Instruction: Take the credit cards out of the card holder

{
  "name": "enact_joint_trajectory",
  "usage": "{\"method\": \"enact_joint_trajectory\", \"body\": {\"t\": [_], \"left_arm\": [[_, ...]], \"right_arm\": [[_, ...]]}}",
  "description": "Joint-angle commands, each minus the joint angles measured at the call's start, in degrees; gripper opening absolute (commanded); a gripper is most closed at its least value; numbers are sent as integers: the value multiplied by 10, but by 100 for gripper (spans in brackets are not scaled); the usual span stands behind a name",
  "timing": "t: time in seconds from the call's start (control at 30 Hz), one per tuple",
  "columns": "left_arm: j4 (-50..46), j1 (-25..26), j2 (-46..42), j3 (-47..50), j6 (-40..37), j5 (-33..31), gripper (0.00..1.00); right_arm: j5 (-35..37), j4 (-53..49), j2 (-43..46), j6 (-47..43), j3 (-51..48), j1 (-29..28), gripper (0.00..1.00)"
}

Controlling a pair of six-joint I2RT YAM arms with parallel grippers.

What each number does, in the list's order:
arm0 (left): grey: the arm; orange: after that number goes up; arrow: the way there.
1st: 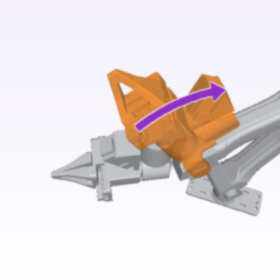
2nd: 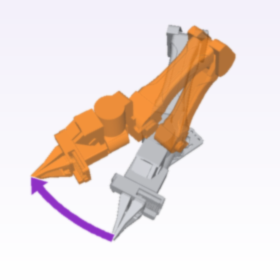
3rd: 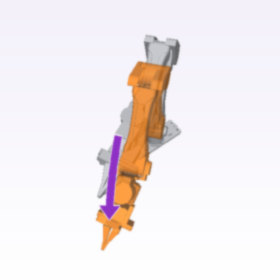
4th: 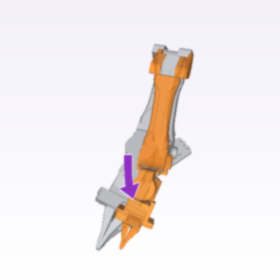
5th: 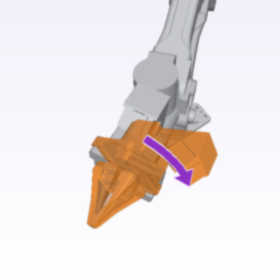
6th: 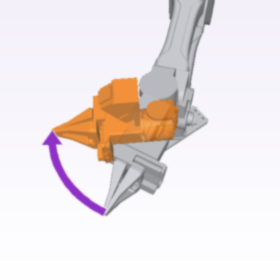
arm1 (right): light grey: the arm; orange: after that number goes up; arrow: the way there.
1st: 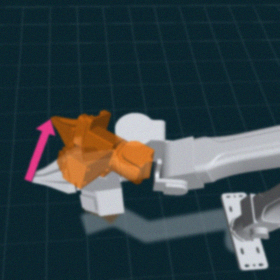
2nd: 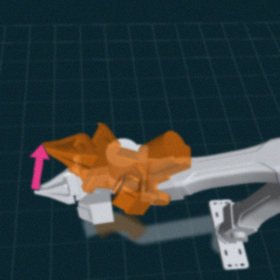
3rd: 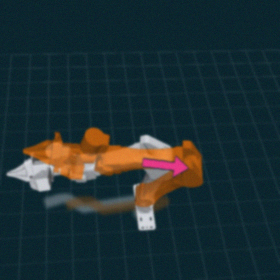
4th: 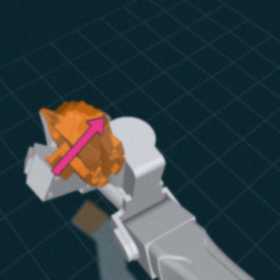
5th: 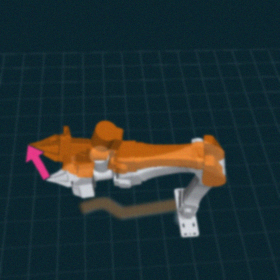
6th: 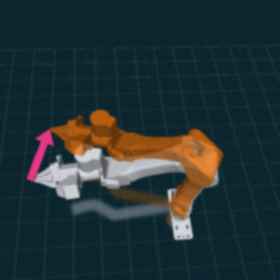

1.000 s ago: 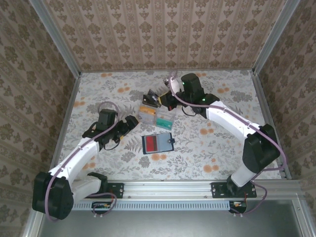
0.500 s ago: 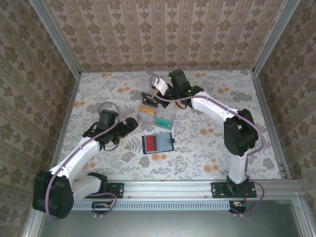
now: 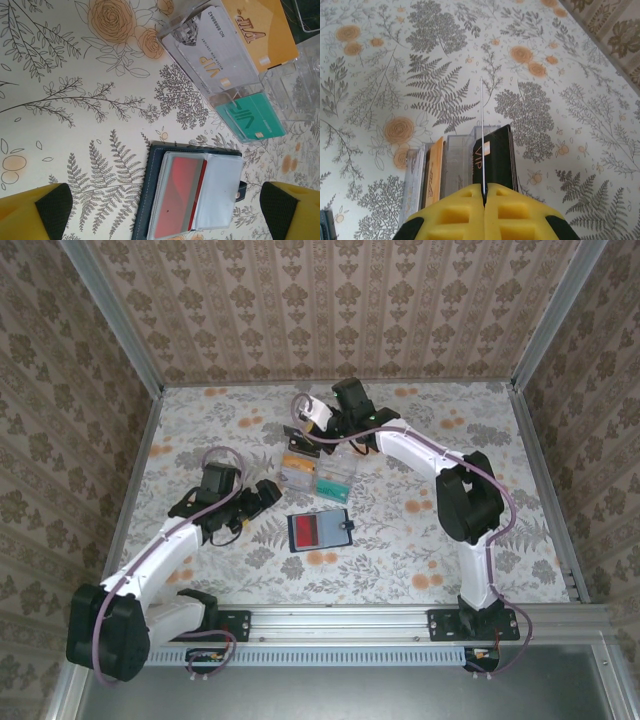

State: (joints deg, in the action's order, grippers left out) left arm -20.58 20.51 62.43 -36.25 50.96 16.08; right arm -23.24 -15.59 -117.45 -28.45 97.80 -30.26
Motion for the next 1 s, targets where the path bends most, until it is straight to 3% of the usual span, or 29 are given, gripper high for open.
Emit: {"method": "enact_joint_trajectory", "body": {"t": [0.0, 0.37, 0.47, 0.67, 0.9, 0.97], "left_arm": [[4, -5, 8, -5, -17, 16, 100], [4, -5, 0, -7, -20, 34, 100], [-4, -4, -11, -6, -21, 33, 100], [-12, -4, -27, -6, -21, 32, 100], [-5, -3, -17, -11, -21, 36, 100], [-5, -2, -14, -14, -23, 37, 100]], "right_arm": [[9, -25, -15, -20, 17, 0, 0], [31, -20, -34, -18, 24, 0, 3], [32, -22, -36, -19, 24, 0, 9], [36, -27, -2, 26, 24, 0, 36], [43, -21, 67, 106, -4, -1, 42], [39, -30, 94, 134, -21, -2, 49]]}}
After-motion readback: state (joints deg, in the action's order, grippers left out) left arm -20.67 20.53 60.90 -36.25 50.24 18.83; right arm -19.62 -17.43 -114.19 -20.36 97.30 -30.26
